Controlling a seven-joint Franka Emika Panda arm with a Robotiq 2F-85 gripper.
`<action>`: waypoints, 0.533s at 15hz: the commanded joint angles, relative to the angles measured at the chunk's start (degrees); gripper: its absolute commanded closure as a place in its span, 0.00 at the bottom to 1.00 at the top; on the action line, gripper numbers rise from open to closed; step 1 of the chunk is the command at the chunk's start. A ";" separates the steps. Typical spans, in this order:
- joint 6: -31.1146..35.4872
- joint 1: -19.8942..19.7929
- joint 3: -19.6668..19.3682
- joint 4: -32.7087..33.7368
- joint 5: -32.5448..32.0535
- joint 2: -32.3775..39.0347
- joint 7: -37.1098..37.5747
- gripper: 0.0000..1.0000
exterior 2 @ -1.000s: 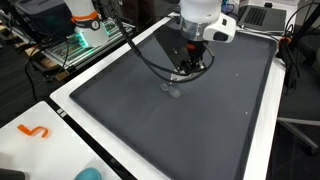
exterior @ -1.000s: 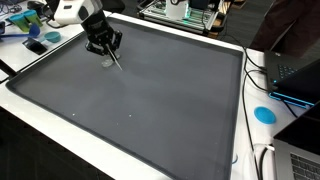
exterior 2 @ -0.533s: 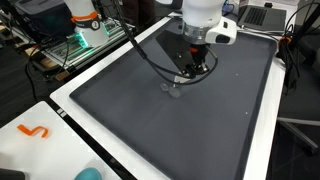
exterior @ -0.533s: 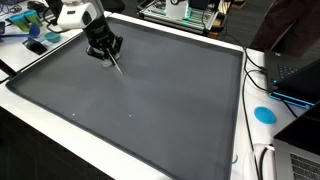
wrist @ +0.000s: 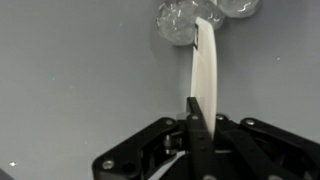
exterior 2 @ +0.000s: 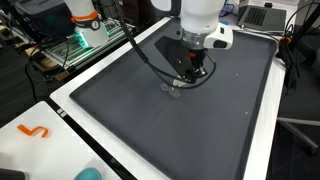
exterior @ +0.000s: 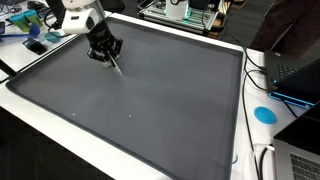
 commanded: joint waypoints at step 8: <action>3.84 -2.17 -0.39 -3.15 -1.14 0.91 -3.19 0.99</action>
